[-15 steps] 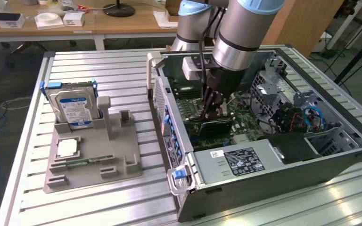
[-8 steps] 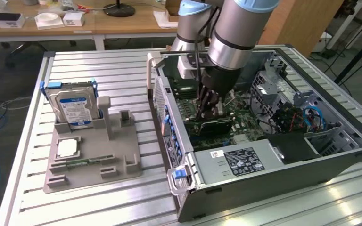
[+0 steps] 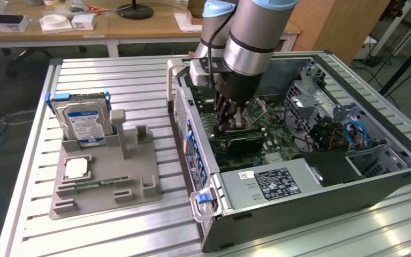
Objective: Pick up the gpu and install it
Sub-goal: 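Press down on the gpu until it lock into place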
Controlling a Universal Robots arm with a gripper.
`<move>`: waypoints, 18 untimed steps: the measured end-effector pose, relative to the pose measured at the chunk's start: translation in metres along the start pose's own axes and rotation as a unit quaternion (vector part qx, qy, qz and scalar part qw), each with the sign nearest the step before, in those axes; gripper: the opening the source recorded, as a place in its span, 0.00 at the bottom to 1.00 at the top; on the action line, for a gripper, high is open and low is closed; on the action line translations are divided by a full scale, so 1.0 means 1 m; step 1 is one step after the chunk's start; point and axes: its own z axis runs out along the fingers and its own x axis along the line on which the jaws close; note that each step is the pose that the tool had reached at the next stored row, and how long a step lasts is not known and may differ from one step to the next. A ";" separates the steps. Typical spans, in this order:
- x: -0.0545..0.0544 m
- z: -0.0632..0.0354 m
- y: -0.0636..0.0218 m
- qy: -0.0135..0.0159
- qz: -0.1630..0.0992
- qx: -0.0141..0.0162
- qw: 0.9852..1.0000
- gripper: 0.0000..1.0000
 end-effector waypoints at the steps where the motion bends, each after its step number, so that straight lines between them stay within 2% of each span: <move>1: -0.001 0.0003 0.0024 0.000 0.000 0.000 1.000 0.11; 10: -0.004 0.0011 0.0176 0.000 0.001 0.000 1.000 0.11; 15: -0.004 -0.0008 0.0195 0.000 0.004 0.000 1.000 0.11; 18: -0.004 -0.0035 0.0198 0.002 0.005 0.000 1.000 0.11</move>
